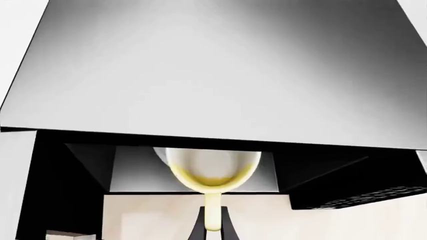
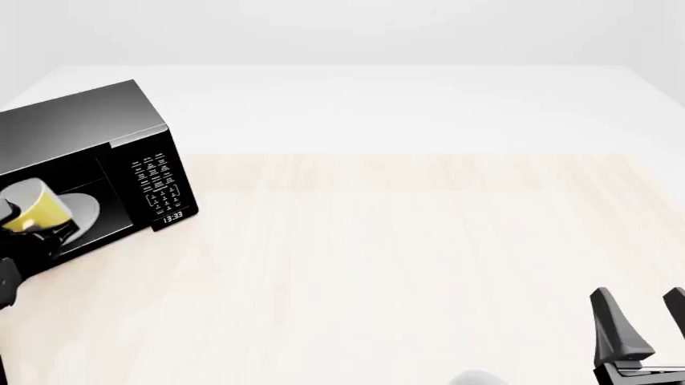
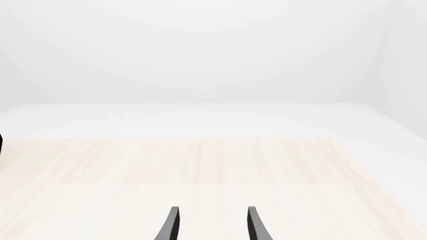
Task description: Put the yellow and white mug in the microwave and close it.
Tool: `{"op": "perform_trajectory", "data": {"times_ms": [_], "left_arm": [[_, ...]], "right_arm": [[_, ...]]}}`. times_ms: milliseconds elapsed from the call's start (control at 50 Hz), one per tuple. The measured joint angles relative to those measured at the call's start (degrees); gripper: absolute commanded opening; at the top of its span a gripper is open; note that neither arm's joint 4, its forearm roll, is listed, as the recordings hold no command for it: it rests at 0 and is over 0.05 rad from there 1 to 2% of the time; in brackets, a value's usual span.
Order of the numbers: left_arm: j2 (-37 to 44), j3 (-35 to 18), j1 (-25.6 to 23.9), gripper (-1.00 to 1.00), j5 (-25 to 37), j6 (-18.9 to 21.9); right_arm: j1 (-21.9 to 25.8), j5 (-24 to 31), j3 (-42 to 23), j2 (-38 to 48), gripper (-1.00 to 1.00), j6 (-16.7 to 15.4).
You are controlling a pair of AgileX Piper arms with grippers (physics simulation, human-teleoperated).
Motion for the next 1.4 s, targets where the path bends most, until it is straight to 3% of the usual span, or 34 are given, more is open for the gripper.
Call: {"op": "perform_trajectory", "data": {"times_ms": [800, 1400], "left_arm": [[9.91, -9.91, 1.74, -1.00, 0.43, -1.55], [12.89, -13.15, 2.22, -1.00, 0.06, -2.07]], "right_arm": [[0.00, 0.00, 0.00, 0.00, 1.00, 0.00], [0.00, 0.00, 0.00, 0.00, 1.00, 0.00]]}}
